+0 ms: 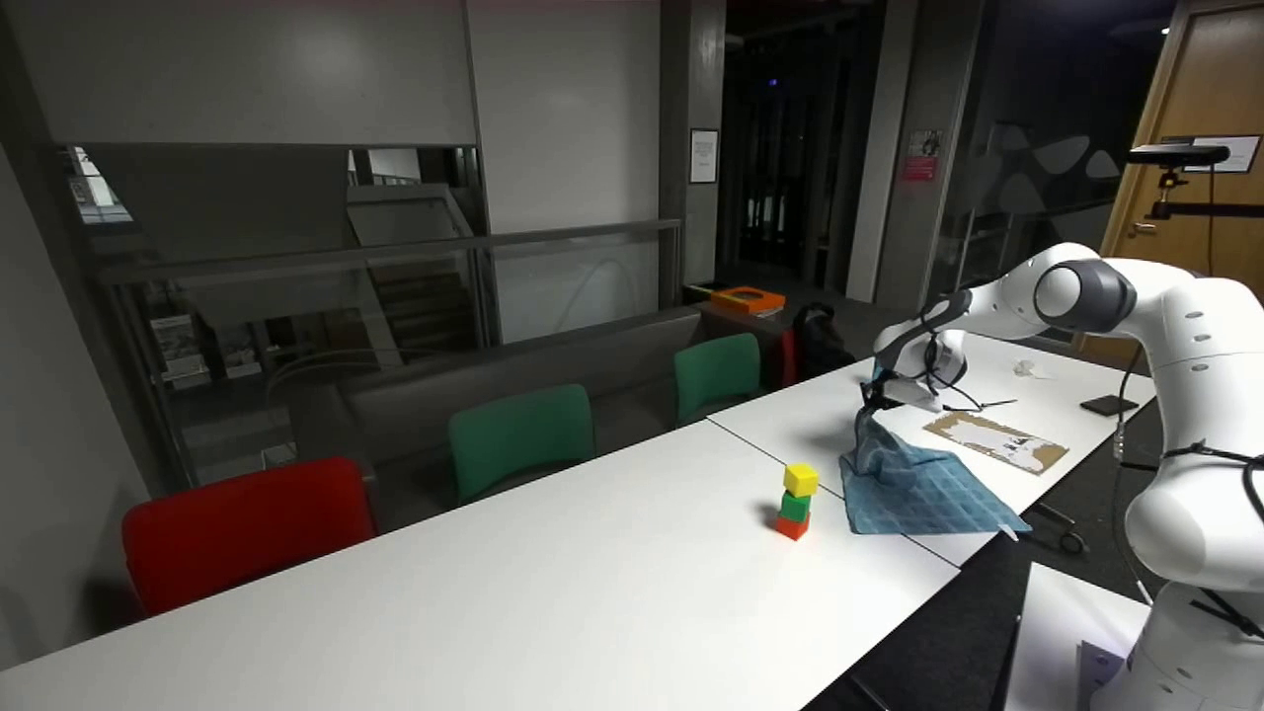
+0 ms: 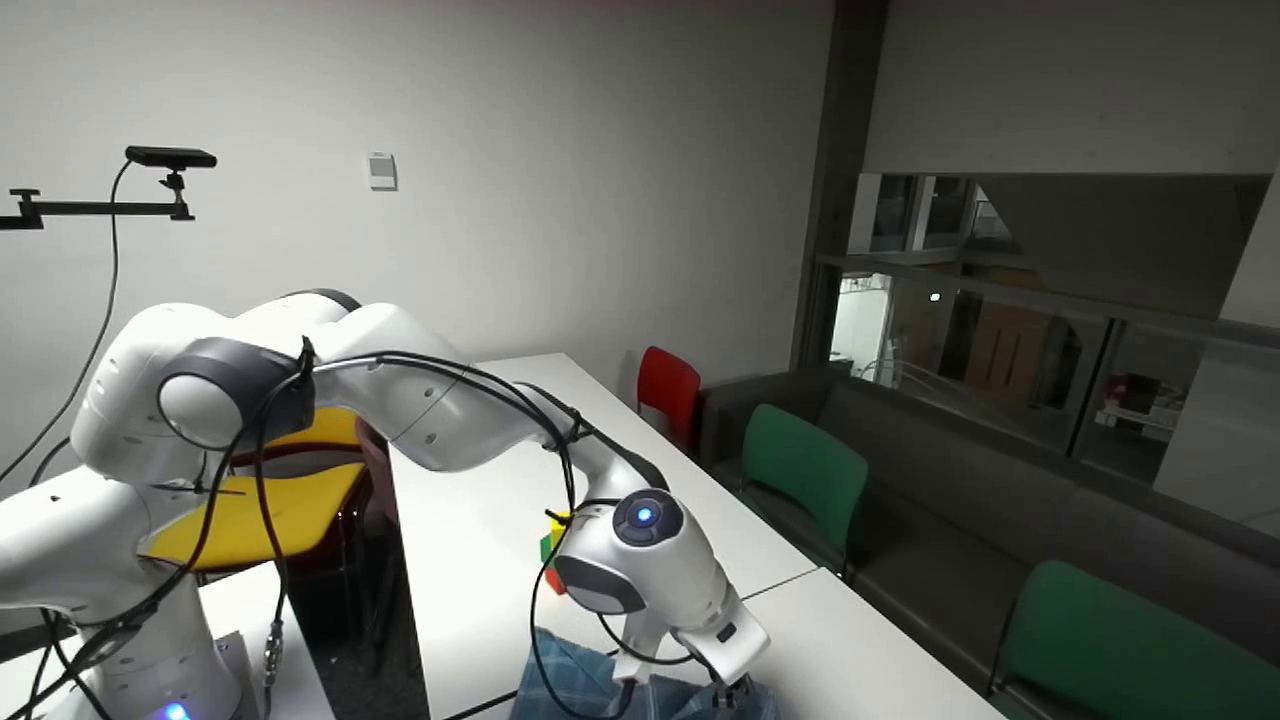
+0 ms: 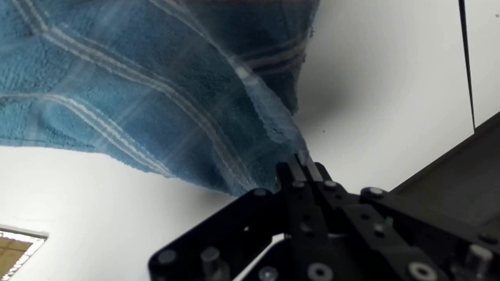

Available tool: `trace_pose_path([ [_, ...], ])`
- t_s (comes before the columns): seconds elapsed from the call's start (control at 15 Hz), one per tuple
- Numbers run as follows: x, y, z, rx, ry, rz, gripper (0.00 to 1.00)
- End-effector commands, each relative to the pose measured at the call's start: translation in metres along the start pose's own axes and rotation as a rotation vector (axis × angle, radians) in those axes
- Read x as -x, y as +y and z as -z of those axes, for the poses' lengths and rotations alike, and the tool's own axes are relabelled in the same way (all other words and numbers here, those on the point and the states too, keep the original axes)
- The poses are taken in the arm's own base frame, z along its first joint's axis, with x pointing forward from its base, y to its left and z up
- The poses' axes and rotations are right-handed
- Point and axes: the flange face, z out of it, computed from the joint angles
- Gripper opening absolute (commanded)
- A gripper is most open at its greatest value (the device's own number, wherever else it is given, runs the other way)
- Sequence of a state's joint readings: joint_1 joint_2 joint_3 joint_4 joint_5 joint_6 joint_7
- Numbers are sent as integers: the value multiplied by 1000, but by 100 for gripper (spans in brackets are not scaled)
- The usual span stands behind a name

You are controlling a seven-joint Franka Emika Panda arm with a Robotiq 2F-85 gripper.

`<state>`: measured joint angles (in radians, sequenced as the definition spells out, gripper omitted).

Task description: Unfold the cloth

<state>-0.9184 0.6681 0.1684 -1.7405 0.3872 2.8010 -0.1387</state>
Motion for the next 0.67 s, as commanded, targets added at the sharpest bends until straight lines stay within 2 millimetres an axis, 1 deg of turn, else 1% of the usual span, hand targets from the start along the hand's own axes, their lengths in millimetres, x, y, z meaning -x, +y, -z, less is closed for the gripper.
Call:
trace_pose_path([
  [0.0,-23,-30,18,24,-25,-199,0],
  [0.2,-40,-57,29,44,-27,-367,0],
  [0.33,-48,-73,36,52,-25,-439,0],
  [0.47,-55,-84,41,56,-27,-486,0],
  [0.6,-61,-89,44,56,-35,-523,0],
])
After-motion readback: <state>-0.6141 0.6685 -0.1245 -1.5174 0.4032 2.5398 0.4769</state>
